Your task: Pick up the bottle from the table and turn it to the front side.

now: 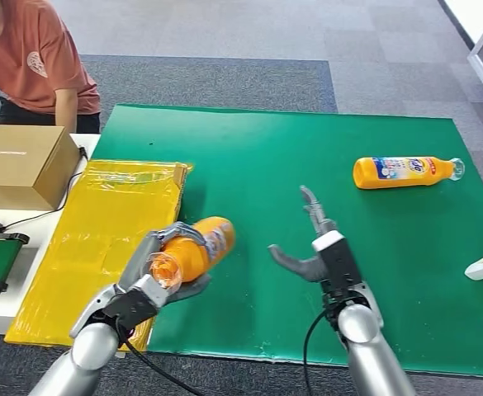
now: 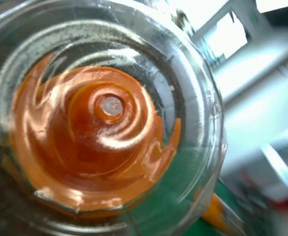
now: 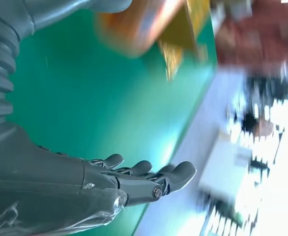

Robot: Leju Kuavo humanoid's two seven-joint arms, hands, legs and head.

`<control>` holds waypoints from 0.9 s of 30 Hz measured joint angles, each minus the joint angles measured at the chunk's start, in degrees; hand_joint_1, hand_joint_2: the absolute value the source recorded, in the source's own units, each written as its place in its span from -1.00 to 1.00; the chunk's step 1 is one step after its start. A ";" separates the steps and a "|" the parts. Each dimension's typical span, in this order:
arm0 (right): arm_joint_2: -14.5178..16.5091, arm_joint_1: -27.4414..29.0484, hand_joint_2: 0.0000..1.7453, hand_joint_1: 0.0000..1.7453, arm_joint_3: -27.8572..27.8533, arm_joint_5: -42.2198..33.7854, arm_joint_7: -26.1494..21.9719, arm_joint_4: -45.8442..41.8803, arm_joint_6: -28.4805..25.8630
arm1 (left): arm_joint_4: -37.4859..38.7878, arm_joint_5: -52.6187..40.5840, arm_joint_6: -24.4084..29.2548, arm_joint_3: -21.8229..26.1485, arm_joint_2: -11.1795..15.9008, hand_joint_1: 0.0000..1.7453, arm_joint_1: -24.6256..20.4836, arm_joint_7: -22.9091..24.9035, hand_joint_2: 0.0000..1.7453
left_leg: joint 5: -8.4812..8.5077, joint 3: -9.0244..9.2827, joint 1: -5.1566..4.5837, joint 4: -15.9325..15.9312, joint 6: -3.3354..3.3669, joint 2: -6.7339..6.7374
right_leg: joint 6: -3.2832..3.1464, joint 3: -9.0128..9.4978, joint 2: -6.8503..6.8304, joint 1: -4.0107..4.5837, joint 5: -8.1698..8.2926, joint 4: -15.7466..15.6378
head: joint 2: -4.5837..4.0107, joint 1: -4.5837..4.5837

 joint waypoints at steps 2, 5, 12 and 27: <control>-0.04 0.82 1.00 -1.00 -3.59 -0.62 -0.24 -2.68 0.10 | 0.09 -20.49 11.43 0.34 0.12 1.00 0.79 4.33 1.00 | 0.00 -0.04 0.00 0.00 0.00 0.00 | 0.01 -0.02 -0.01 0.00 0.01 0.00 | -0.01 0.00; -0.01 1.76 1.00 -1.00 -6.52 -3.31 -0.73 -7.26 1.85 | 1.72 -42.65 19.54 0.82 0.19 1.00 1.04 11.73 1.00 | 0.00 -0.04 0.00 0.00 0.01 0.00 | 0.02 -0.03 0.01 0.00 0.01 0.00 | 0.00 0.01; 0.00 2.18 1.00 -1.00 -8.15 -10.20 -2.03 -15.94 7.02 | 16.64 -52.01 22.24 5.22 0.22 1.00 -1.13 19.20 1.00 | 0.06 -0.04 0.02 0.00 -0.05 0.03 | -0.01 -0.07 0.03 0.02 0.03 0.00 | 0.01 0.00; -0.01 2.18 1.00 -1.00 -5.34 -6.28 -2.26 -20.45 6.49 | 37.76 -56.16 26.73 10.71 -1.03 -1.00 -7.10 18.75 1.00 | 0.12 -0.03 0.03 0.00 -0.05 0.03 | -0.04 -0.06 0.03 0.03 0.07 0.01 | 0.00 -0.01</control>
